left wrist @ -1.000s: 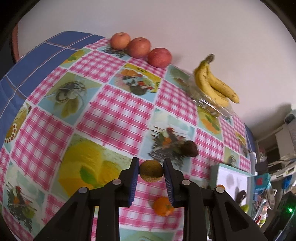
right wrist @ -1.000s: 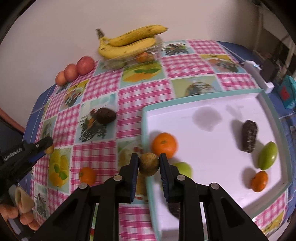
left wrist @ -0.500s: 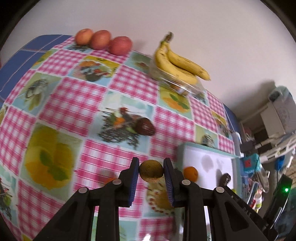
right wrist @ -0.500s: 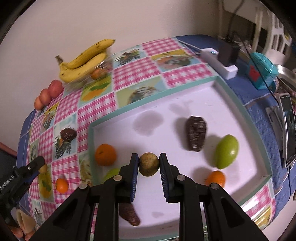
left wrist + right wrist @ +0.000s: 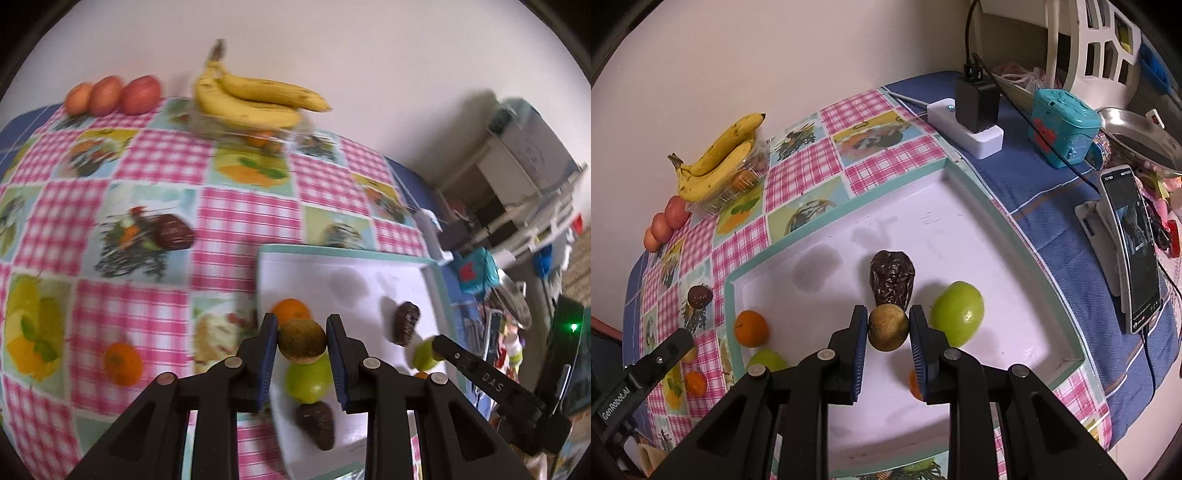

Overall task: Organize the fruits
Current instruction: 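Carry both kiwis into the white tray and open both tools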

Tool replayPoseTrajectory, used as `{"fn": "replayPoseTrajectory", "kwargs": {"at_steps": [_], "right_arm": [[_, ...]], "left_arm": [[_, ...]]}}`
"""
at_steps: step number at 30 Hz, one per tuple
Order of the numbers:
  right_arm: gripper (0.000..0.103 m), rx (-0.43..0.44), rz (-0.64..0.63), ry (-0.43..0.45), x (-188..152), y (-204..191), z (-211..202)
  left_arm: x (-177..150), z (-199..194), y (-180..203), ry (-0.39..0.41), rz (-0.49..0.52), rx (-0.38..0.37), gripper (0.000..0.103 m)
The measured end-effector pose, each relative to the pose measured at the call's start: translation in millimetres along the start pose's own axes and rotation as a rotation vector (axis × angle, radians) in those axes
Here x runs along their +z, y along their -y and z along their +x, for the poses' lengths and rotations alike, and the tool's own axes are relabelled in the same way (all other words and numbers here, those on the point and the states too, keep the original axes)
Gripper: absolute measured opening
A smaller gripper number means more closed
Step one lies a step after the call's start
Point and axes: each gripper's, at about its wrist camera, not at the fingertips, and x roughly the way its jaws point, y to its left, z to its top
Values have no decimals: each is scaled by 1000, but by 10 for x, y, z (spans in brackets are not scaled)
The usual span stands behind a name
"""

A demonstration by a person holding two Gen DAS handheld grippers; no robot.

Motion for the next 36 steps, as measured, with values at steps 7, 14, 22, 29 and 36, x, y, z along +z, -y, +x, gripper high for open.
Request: {"fn": "replayPoseTrajectory", "kwargs": {"at_steps": [7, 14, 22, 29, 36], "right_arm": [[24, 24, 3, -9, -3, 33, 25], [24, 33, 6, -40, -7, 58, 139], [24, 19, 6, -85, -32, 88, 315], [24, -7, 11, -117, -61, 120, 442], [24, -16, -11, -122, -78, 69, 493]], "left_arm": [[4, 186, 245, -20, 73, -14, 29], [-13, 439, 270, -48, 88, -4, 29], [-56, 700, 311, -91, 103, 10, 29], [-88, 830, 285, -115, 97, 11, 29], [-85, 886, 282, -116, 105, 17, 29]]}}
